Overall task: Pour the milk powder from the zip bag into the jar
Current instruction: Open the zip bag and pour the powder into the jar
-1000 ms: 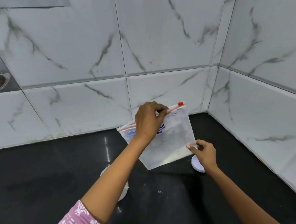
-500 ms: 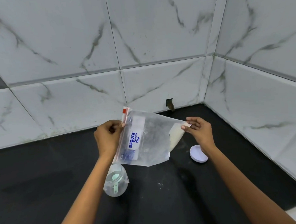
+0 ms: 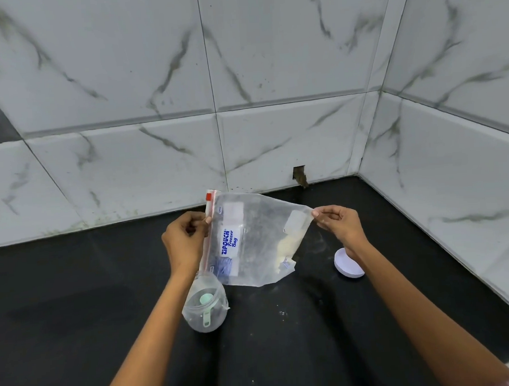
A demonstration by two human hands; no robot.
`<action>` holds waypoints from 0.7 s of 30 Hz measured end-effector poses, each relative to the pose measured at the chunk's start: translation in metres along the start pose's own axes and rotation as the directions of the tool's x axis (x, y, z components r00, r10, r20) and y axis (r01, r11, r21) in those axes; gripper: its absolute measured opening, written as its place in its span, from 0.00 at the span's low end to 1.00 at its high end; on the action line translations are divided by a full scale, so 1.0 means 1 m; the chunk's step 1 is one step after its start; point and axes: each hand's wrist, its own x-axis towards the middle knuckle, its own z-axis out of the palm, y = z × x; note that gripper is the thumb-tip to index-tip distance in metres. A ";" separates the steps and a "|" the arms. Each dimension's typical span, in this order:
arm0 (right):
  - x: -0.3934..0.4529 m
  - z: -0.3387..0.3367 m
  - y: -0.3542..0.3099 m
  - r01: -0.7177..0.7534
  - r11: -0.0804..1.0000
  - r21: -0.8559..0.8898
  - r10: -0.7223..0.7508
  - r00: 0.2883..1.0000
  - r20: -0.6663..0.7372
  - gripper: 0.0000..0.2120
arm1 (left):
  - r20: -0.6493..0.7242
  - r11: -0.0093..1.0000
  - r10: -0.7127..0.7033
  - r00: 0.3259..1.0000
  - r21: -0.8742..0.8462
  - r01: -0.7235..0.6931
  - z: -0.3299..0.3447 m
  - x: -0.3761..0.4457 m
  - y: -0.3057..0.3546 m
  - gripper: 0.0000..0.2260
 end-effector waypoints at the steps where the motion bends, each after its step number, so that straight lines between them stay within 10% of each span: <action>1: 0.001 0.002 0.000 0.010 1.000 -0.022 -0.009 1.000 0.025 0.04 | 0.001 1.000 0.000 1.000 0.000 0.000 0.000 0.000 -0.001 0.06; 7: 0.005 0.010 -0.001 0.073 0.996 0.057 -0.066 0.991 -0.112 0.01 | -0.004 1.000 -0.020 1.000 -0.001 0.020 -0.003 0.002 -0.006 0.02; 13: 0.002 0.029 0.033 -0.128 0.992 -0.022 0.130 0.968 0.213 0.23 | 0.039 0.999 -0.037 0.999 -0.007 0.037 0.001 -0.003 -0.010 0.03; 21: 0.004 0.052 0.057 -0.198 0.973 -0.118 0.219 0.954 0.207 0.14 | 0.018 0.996 -0.066 0.998 -0.059 0.067 0.000 0.008 -0.008 0.03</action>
